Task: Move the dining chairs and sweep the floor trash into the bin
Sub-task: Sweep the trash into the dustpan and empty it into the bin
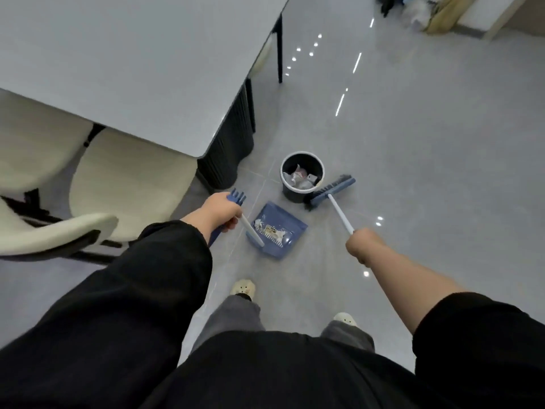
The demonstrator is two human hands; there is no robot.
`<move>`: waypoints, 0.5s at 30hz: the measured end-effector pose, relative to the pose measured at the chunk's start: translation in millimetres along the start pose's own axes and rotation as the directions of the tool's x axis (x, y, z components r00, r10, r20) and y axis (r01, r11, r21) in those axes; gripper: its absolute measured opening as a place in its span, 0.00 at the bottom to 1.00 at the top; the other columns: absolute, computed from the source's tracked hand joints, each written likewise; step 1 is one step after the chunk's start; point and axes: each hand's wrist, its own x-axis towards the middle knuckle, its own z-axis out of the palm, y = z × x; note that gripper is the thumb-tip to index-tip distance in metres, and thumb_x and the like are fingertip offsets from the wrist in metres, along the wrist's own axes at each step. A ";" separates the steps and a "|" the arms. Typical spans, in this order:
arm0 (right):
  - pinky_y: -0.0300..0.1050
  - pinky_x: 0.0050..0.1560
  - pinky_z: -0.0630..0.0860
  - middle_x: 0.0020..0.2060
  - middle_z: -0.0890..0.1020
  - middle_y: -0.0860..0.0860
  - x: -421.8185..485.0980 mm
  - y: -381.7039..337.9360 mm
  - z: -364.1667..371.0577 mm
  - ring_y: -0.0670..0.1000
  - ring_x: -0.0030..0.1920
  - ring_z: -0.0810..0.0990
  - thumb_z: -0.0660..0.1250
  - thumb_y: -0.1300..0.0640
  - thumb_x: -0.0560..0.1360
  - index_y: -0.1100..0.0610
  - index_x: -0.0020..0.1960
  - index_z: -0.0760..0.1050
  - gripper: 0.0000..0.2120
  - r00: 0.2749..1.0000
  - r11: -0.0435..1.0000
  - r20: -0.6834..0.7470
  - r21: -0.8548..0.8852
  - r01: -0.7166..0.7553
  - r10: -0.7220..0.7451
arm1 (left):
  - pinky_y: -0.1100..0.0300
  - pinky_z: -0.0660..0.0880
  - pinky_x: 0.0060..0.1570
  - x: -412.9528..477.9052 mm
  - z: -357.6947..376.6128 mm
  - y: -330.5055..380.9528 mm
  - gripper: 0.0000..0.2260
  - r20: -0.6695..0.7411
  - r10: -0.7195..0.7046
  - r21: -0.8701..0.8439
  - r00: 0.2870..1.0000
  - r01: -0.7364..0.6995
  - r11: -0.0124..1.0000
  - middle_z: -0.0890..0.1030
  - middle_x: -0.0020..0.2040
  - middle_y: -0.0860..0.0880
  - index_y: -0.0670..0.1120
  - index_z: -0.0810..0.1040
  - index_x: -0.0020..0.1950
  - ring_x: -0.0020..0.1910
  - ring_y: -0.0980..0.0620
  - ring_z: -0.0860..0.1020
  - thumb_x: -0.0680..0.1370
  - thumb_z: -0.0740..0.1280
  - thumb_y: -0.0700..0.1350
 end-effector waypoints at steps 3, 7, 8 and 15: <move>0.44 0.31 0.71 0.34 0.71 0.56 12.0 22.4 -32.8 0.55 0.33 0.74 0.56 0.63 0.78 0.63 0.66 0.70 0.17 0.993 0.984 0.038 -0.131 0.117 -0.113 | 0.60 0.68 0.31 -27.5 31.4 -10.0 0.05 -0.019 -0.099 -0.138 0.995 0.095 0.986 0.75 0.34 0.40 0.41 0.67 0.52 0.28 0.47 0.73 0.78 0.59 0.34; 0.43 0.24 0.67 0.34 0.72 0.56 19.6 59.5 -64.2 0.53 0.28 0.71 0.55 0.63 0.78 0.63 0.63 0.71 0.15 0.978 0.942 0.071 -0.262 0.208 -0.197 | 0.60 0.70 0.29 -61.5 76.6 -23.5 0.05 -0.161 -0.164 -0.227 0.973 0.125 0.966 0.78 0.36 0.40 0.42 0.67 0.56 0.29 0.47 0.76 0.81 0.56 0.40; 0.42 0.24 0.66 0.34 0.72 0.56 20.3 69.0 -69.4 0.53 0.28 0.71 0.55 0.63 0.78 0.63 0.63 0.70 0.15 0.974 0.935 0.079 -0.273 0.227 -0.213 | 0.61 0.70 0.28 -72.7 86.8 -25.5 0.06 -0.220 -0.164 -0.220 0.962 0.115 0.969 0.78 0.35 0.41 0.41 0.69 0.56 0.28 0.47 0.76 0.82 0.56 0.42; 0.41 0.26 0.62 0.32 0.69 0.57 14.1 102.8 -71.9 0.52 0.27 0.66 0.54 0.64 0.79 0.65 0.57 0.67 0.08 0.956 0.911 0.106 -0.290 0.292 -0.272 | 0.59 0.71 0.32 -130.8 123.2 -48.7 0.02 -0.456 -0.098 -0.107 0.885 0.055 0.993 0.76 0.38 0.42 0.41 0.73 0.46 0.34 0.45 0.75 0.77 0.61 0.37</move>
